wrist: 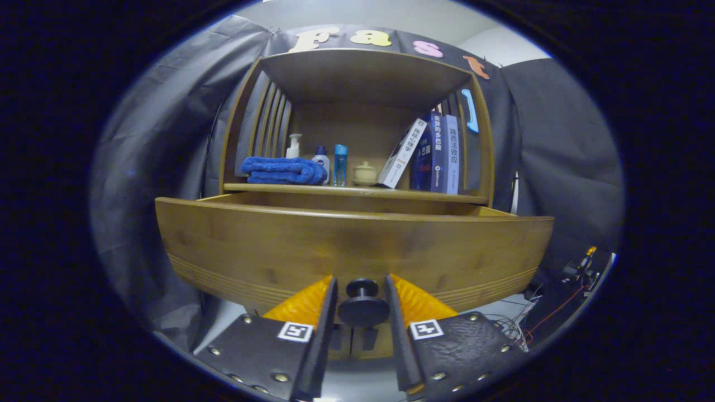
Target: Pull open the drawer, take out the items inside it, and place them on the countertop above the cabinet.
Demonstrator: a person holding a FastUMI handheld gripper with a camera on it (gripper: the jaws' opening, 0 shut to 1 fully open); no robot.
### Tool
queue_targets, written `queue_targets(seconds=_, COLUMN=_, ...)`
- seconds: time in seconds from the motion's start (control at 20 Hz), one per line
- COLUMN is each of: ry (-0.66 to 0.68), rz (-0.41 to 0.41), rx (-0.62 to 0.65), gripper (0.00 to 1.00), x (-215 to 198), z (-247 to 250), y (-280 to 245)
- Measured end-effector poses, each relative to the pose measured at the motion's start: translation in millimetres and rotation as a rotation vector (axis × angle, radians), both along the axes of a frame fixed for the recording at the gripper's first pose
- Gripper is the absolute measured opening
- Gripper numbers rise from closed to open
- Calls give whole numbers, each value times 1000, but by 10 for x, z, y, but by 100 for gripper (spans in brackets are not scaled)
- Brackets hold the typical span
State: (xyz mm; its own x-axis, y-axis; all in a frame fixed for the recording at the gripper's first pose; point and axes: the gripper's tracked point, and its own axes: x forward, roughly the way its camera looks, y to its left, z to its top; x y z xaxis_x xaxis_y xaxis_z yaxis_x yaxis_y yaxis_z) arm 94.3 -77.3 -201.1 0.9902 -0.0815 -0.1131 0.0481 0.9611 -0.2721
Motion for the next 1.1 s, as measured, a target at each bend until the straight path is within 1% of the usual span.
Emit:
queue_targets(seconds=0.05, ry=2, rz=1, rx=8, gripper=45, x=12, z=-16, y=15)
queue_targets(seconds=0.3, ry=7, rz=-4, rx=-4, gripper=44, x=-30, z=-19, y=5)
queue_targets(seconds=0.35, ry=18, rz=-11, rx=15, gripper=40, x=-26, z=-55, y=-12)
queue_targets(seconds=0.45, ry=45, rz=-17, rx=64, gripper=34, x=-32, z=-97, y=-14)
queue_targets(seconds=0.5, ry=53, rz=-10, rx=69, gripper=27, x=-65, z=-79, y=4)
queue_targets(seconds=1.0, ry=104, rz=23, rx=48, gripper=27, x=-712, z=-101, y=11)
queue_targets(seconds=1.1, ry=106, rz=30, rx=37, gripper=27, x=-751, z=-112, y=19)
